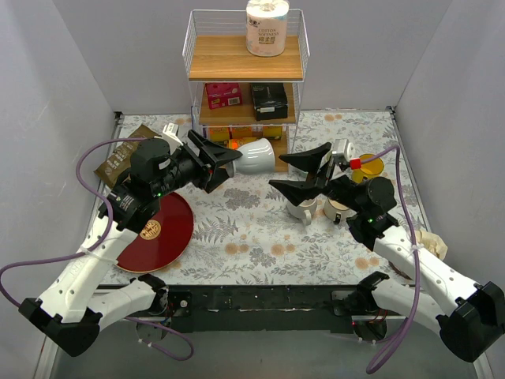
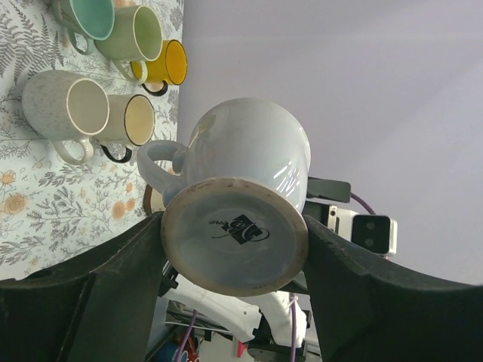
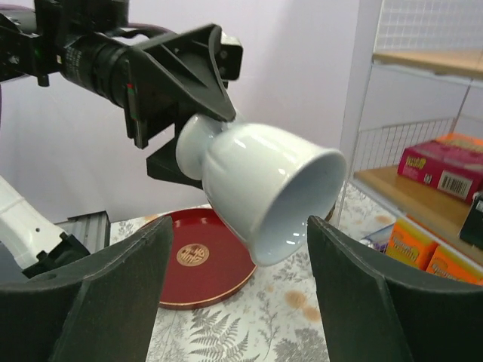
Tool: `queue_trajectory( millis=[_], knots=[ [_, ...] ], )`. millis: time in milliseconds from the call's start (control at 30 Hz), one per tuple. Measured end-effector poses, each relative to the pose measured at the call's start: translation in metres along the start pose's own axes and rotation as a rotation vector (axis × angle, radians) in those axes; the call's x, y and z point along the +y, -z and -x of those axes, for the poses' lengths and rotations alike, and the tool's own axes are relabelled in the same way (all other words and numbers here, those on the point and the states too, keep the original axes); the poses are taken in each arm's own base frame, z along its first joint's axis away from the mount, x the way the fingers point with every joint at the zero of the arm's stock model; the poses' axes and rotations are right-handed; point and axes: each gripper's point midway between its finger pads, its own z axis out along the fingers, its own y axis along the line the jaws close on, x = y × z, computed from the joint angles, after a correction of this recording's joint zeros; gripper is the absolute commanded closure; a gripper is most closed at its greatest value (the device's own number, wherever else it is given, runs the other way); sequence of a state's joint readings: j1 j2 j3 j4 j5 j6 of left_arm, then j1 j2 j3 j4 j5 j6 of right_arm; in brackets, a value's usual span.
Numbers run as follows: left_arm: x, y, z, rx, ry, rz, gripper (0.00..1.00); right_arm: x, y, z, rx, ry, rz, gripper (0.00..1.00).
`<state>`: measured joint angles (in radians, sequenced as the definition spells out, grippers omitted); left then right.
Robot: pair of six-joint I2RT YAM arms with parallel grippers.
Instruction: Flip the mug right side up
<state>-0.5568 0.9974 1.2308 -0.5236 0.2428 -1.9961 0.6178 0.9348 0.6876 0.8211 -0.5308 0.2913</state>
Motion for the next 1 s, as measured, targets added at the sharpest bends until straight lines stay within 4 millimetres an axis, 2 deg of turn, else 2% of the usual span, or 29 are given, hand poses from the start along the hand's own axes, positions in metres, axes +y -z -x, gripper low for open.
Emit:
queue_trajectory(
  millis=[133, 267, 500, 600, 700, 733, 767, 833, 900, 1000],
  knots=[
    [-0.003, 0.0, -0.001, 0.01, -0.003, -0.013, 1.0, -0.004, 0.001, -0.013, 0.041, -0.063, -0.027, 0.23],
    [-0.007, -0.001, -0.003, 0.023, -0.006, -0.03, 1.0, -0.004, 0.0, -0.014, 0.041, -0.093, -0.023, 0.35],
    [-0.007, -0.005, -0.008, 0.055, -0.009, -0.044, 1.0, -0.004, -0.01, -0.033, 0.069, -0.181, 0.02, 0.48],
    [-0.008, -0.008, -0.01, 0.07, -0.011, -0.054, 1.0, -0.003, -0.013, -0.033, 0.057, -0.204, 0.039, 0.62],
    [-0.006, -0.012, -0.011, 0.08, -0.012, -0.062, 1.0, 0.001, -0.016, -0.03, 0.047, -0.215, 0.065, 0.82],
    [-0.006, -0.013, -0.01, 0.075, -0.01, -0.066, 1.0, 0.004, -0.015, -0.029, 0.05, -0.218, 0.084, 0.93],
    [-0.005, -0.015, -0.008, 0.07, -0.008, -0.069, 1.0, 0.009, -0.016, -0.029, 0.054, -0.22, 0.106, 0.99],
    [-0.002, -0.017, -0.008, 0.071, 0.01, -0.065, 1.0, 0.014, -0.016, -0.027, 0.055, -0.196, 0.134, 0.99],
    [0.0, -0.019, -0.008, 0.07, 0.023, -0.07, 0.96, 0.013, -0.015, -0.029, 0.066, -0.191, 0.134, 0.99],
    [0.006, -0.023, -0.009, 0.072, 0.034, -0.076, 0.7, 0.012, -0.012, -0.033, 0.088, -0.191, 0.121, 0.99]
  ],
)
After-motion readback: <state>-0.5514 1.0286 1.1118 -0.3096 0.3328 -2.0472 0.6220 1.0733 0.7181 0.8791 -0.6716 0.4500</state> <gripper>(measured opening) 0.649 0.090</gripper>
